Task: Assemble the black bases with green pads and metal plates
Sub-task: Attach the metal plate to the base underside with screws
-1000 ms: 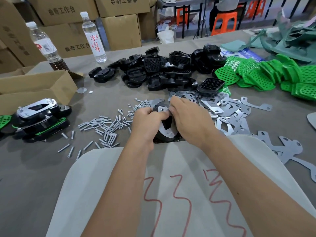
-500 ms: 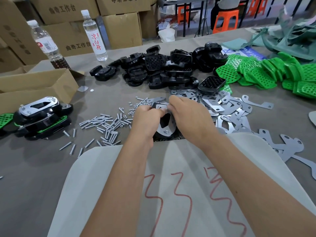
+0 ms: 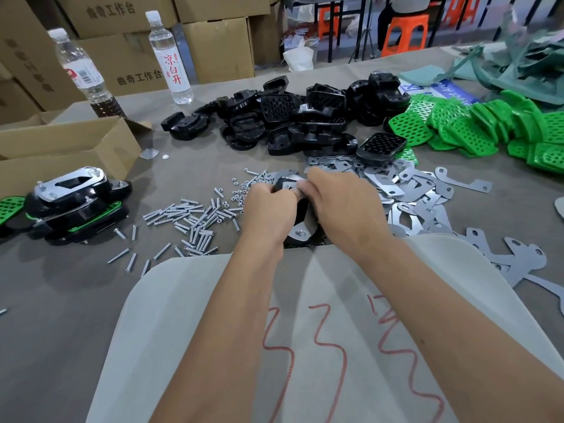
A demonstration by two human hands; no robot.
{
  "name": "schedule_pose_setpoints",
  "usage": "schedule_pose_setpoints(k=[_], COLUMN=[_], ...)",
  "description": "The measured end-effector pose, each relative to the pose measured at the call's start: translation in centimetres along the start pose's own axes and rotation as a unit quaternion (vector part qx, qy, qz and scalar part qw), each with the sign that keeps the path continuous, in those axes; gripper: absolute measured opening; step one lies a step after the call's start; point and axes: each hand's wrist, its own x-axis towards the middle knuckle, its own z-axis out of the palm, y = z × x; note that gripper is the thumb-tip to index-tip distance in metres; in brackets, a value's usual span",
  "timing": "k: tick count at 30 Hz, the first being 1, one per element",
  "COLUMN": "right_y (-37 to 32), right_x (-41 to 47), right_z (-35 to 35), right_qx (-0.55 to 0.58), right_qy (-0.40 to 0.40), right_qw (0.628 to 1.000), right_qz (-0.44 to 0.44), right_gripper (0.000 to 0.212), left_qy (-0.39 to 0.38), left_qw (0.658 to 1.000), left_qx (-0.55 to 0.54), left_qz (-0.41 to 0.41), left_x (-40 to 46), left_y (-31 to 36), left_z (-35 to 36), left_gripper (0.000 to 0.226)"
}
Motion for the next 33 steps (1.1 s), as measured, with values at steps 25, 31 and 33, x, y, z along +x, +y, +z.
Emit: schedule_pose_setpoints(k=[25, 31, 33], right_y=[-0.2, 1.6, 1.6], right_x=[-0.3, 0.0, 0.1], right_z=[-0.7, -0.6, -0.7], right_qx=[0.294, 0.505, 0.532], right_qy=[0.041, -0.083, -0.067], right_qw=[0.947, 0.842, 0.829], right_qz=[0.119, 0.173, 0.159], right_gripper=[0.030, 0.012, 0.016], left_qy=[-0.046, -0.089, -0.102], left_qw=[0.989, 0.978, 0.977], left_qx=[-0.136, -0.189, -0.184], left_qz=[0.031, 0.023, 0.035], left_x=[0.9, 1.3, 1.4], left_y=[-0.7, -0.9, -1.0], left_z=[-0.3, -1.4, -1.4], left_gripper=[0.008, 0.024, 0.023])
